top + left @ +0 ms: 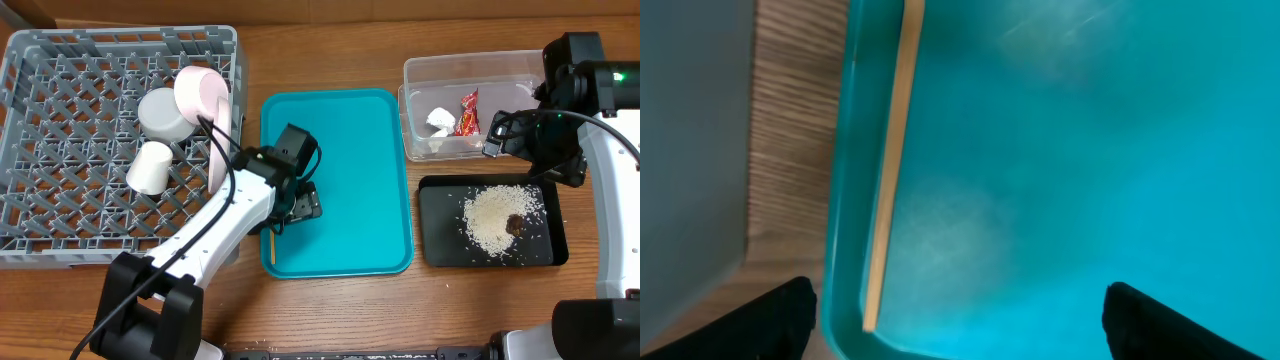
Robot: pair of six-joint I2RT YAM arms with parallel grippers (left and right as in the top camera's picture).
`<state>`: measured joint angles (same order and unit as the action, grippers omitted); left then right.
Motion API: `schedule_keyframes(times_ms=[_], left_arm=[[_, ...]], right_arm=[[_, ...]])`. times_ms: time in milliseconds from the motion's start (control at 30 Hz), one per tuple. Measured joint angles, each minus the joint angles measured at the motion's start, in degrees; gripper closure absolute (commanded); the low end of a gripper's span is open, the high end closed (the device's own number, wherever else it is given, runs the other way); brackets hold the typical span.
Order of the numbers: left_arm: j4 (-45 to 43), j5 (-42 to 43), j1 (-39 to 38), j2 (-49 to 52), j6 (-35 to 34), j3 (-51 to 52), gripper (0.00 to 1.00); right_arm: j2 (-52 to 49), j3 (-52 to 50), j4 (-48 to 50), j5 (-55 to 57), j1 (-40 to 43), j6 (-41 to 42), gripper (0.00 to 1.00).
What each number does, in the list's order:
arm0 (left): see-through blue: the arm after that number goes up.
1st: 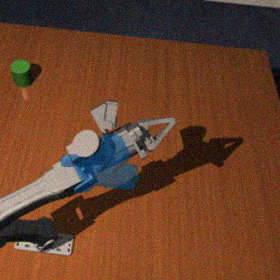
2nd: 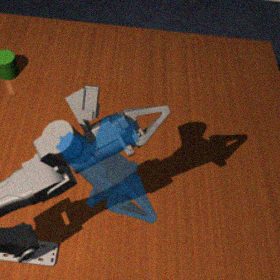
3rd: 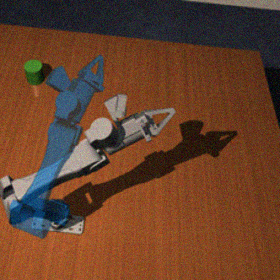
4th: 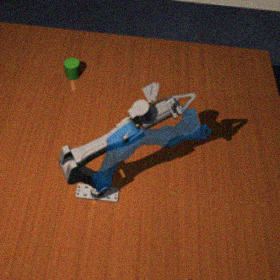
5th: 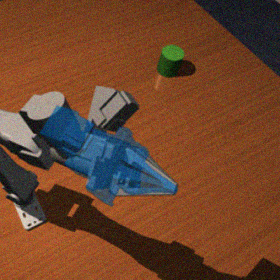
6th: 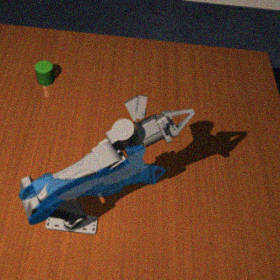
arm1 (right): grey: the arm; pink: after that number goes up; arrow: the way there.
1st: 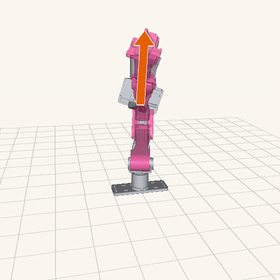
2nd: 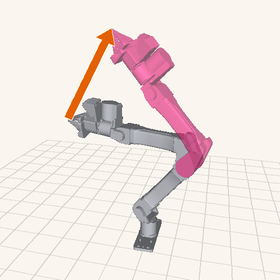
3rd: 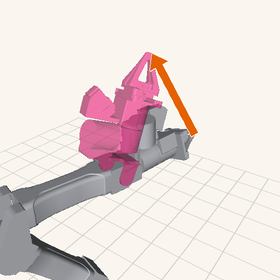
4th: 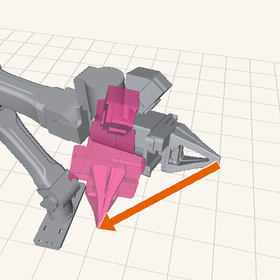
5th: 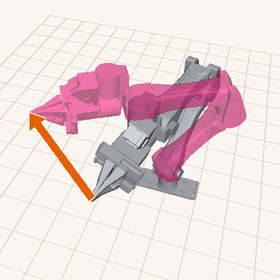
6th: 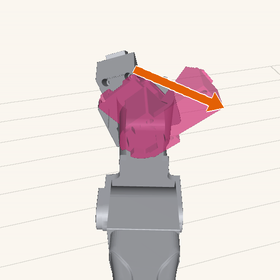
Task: Sort waste into correct bins and load items into the dishwasher
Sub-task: 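Move the left gripper to the wooden chopstick on the teal tray and grasp it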
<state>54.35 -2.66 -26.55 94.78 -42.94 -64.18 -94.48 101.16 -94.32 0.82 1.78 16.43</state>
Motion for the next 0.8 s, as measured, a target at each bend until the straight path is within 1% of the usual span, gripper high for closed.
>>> schedule_keyframes(times_ms=[267, 400, 800], left_arm=[[-6.4, -0.5, 0.0, 0.0, -0.2, 5.2, 0.09], [-9.2, -0.9, 0.0, 0.0, 0.5, 5.9, 0.11], [-9.7, -2.2, 0.0, 1.2, 1.4, 6.2, 0.11]], right_arm=[[0.0, 0.0, 0.0, 0.0, 0.0, 0.0, 0.0], [0.0, 0.0, 0.0, 0.0, 0.0, 0.0, 0.0], [0.0, 0.0, 0.0, 0.0, 0.0, 0.0, 0.0]])
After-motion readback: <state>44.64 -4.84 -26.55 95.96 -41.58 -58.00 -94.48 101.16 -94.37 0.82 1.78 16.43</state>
